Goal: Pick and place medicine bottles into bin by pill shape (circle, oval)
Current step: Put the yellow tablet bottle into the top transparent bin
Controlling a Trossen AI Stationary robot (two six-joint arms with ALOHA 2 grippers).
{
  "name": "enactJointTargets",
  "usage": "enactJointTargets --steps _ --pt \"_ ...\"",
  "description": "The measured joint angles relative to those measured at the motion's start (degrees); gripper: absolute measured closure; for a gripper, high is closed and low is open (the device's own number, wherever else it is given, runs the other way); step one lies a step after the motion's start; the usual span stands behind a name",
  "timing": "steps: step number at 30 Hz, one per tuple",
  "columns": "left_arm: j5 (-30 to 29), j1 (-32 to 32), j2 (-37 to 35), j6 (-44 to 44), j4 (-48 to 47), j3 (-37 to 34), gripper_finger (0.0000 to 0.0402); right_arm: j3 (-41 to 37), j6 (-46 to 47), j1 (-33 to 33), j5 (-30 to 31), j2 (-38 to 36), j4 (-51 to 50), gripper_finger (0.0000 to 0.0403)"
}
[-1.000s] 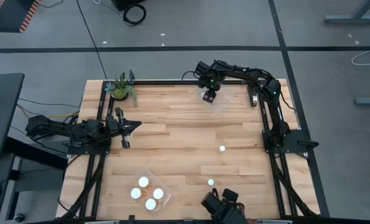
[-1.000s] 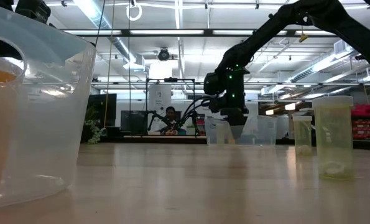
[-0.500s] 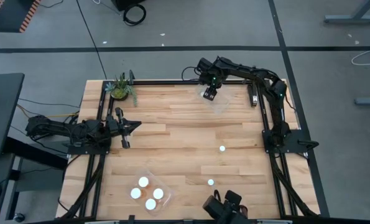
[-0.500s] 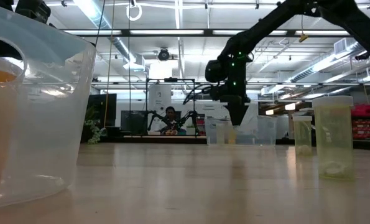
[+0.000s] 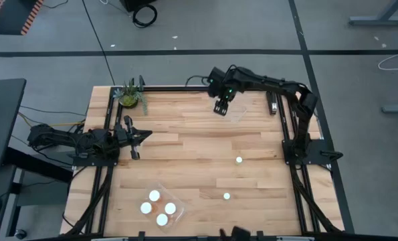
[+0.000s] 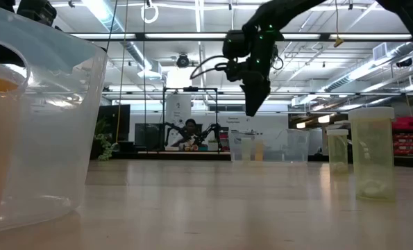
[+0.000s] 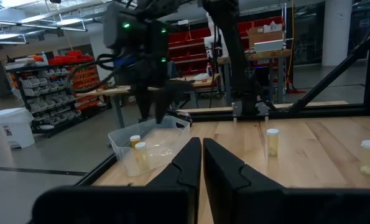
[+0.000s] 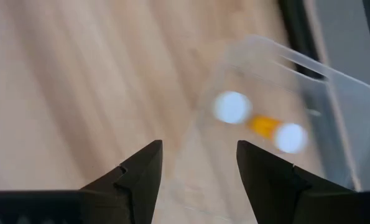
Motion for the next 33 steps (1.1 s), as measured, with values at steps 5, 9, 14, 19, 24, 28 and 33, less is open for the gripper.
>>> enactJointTargets --steps 5,9,14,19,24,28,33 --pt "0.0 0.0 0.0 0.0 0.0 0.0 0.0373 0.0 1.4 6.6 -0.1 0.3 0.0 0.019" --pt "0.0 0.0 0.0 0.0 0.0 0.0 0.0366 -0.7 2.9 12.3 -0.1 0.3 -0.1 0.019" --pt "0.0 0.0 0.0 0.0 0.0 0.0 0.0369 -2.7 4.1 18.7 -0.2 0.4 -0.4 0.019" --pt "0.0 0.0 0.0 0.0 0.0 0.0 0.0378 -5.3 7.1 23.3 -0.2 0.4 0.0 0.019" --pt "0.0 0.0 0.0 0.0 0.0 0.0 0.0373 -8.1 10.3 26.9 -0.2 0.4 1.1 0.019" --pt "0.0 0.0 0.0 0.0 0.0 0.0 0.0366 -10.0 12.4 28.9 -0.2 0.4 1.0 0.019" --pt "0.0 0.0 0.0 0.0 0.0 0.0 0.037 -12.6 14.2 30.4 -0.9 0.4 1.0 0.019"
